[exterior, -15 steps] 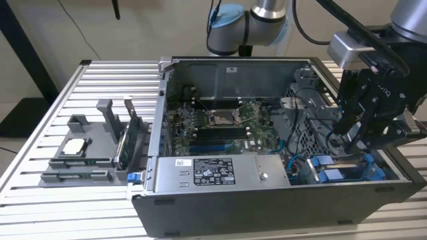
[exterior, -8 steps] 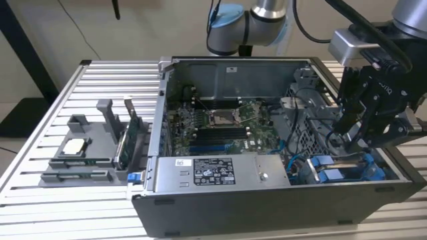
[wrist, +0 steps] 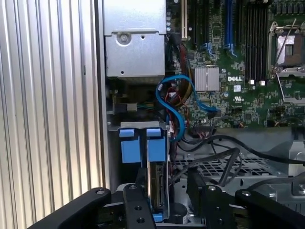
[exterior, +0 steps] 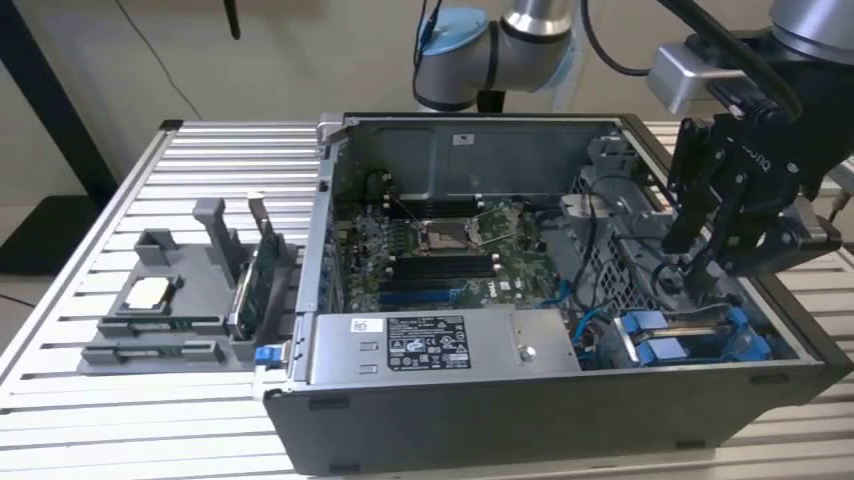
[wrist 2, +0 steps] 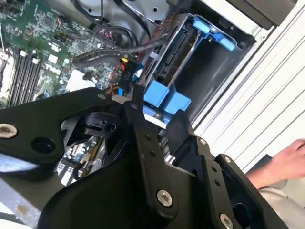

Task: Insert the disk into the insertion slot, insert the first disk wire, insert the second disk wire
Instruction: 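Insert the disk into the insertion slot, then insert the first disk wire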

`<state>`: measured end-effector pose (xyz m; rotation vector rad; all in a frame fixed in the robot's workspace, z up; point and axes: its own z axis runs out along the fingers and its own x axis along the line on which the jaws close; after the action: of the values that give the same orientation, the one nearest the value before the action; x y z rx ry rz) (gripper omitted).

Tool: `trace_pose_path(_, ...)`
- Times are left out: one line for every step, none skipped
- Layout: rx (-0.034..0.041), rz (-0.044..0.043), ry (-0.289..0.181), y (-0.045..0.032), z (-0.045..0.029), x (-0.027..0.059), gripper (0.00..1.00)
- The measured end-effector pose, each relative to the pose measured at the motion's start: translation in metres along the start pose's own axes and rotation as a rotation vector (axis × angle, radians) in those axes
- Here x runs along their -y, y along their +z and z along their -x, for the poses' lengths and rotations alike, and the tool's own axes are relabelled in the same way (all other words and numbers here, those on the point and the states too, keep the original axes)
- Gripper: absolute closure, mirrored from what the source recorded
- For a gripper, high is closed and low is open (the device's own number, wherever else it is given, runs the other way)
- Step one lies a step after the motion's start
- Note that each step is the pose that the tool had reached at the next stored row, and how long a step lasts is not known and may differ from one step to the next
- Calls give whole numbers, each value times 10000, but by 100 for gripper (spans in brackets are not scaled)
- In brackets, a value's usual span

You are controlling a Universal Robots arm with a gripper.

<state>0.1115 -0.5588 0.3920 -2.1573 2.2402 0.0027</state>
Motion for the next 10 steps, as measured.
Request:
trace_pose_path(1, 0, 0, 0, 20, -1, 53)
trace_pose_path(0, 0, 0, 0, 37, -2, 53)
trace_pose_path(1, 0, 0, 0, 50, -2, 53)
trace_pose_path(0, 0, 0, -1, 60, -2, 53)
trace_pose_path(-4, 0, 0, -10, 63, -2, 53)
trace_pose_path(-1, 8, 0, -27, 64, 0, 53)
trace_pose_path(-2, 19, 1, -42, 66, 2, 53)
trace_pose_path(0, 26, 2, -48, 67, 4, 53)
trace_pose_path(2, 28, 1, -47, 68, 7, 53)
trace_pose_path(2, 31, 1, -47, 71, 12, 53)
